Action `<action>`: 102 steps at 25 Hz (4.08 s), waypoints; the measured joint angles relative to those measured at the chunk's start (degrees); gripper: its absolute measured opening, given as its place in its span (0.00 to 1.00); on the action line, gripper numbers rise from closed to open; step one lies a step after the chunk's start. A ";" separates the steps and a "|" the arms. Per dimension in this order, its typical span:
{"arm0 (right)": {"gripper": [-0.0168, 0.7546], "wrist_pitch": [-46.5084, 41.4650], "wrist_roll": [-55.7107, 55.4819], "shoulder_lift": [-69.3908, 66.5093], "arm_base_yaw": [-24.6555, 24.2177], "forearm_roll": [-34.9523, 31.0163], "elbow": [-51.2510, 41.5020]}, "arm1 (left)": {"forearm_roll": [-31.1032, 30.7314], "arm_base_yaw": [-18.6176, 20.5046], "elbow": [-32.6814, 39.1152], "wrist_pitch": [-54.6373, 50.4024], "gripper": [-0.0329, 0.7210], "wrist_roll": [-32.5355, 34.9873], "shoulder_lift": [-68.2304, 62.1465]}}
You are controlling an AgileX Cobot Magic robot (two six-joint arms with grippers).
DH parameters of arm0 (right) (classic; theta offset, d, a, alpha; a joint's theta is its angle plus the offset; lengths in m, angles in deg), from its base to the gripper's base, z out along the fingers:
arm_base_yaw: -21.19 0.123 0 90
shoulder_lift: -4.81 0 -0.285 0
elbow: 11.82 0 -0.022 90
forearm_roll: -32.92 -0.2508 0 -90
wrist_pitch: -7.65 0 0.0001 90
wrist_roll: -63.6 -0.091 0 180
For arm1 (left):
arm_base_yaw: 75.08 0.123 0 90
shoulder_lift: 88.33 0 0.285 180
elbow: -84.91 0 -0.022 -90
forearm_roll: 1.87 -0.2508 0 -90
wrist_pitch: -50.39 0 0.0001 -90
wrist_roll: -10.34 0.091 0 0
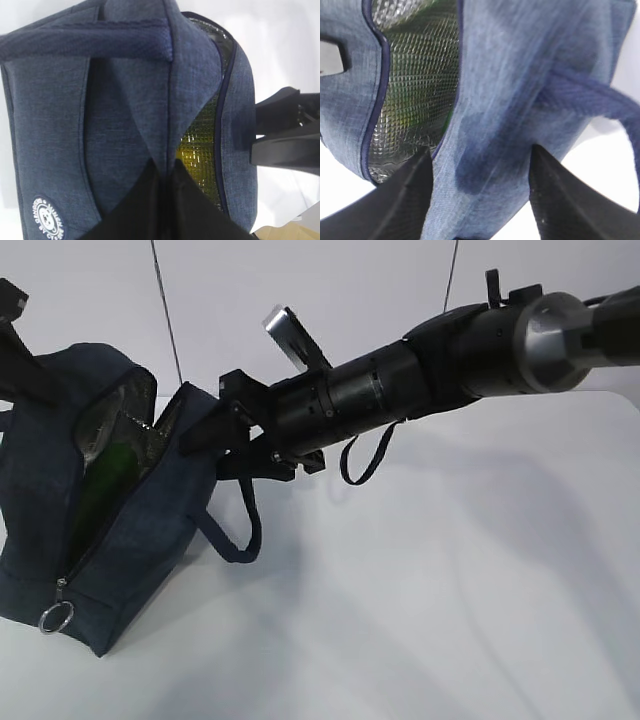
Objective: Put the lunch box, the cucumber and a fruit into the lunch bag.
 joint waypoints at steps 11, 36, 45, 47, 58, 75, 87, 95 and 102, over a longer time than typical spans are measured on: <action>0.28 0.68 0.00 -0.04 0.14 0.00 0.00 | 0.00 0.00 0.00 0.00 0.04 0.00 0.00; 0.02 1.32 1.79 0.73 0.14 3.07 0.00 | 0.34 -0.83 0.00 0.10 0.04 2.13 0.00; 0.02 1.79 -0.56 7.15 0.24 15.03 0.00 | 0.34 -8.74 0.00 3.64 0.04 2.72 0.00; 0.02 1.79 -1.43 8.31 0.14 17.90 0.00 | 0.34 -10.16 0.00 4.38 0.04 2.72 0.00; 0.02 1.35 -9.58 14.93 -0.96 34.20 0.00 | 3.70 -16.02 2.88 10.69 0.04 2.76 1.08; 0.02 6.16 -10.35 29.41 -4.27 38.85 -15.76 | 6.43 -30.00 13.53 27.83 0.04 2.89 7.31; 0.02 11.23 -10.25 39.49 -4.28 43.03 -25.68 | 7.64 -34.57 15.94 31.66 0.04 2.89 7.54; 0.02 15.48 -10.25 41.67 -4.28 43.40 -29.02 | 7.65 -42.01 19.35 42.46 0.04 2.89 7.74; 0.01 18.00 -8.71 40.28 -4.28 43.40 -29.02 | 7.65 -43.15 20.47 48.65 0.04 2.89 7.74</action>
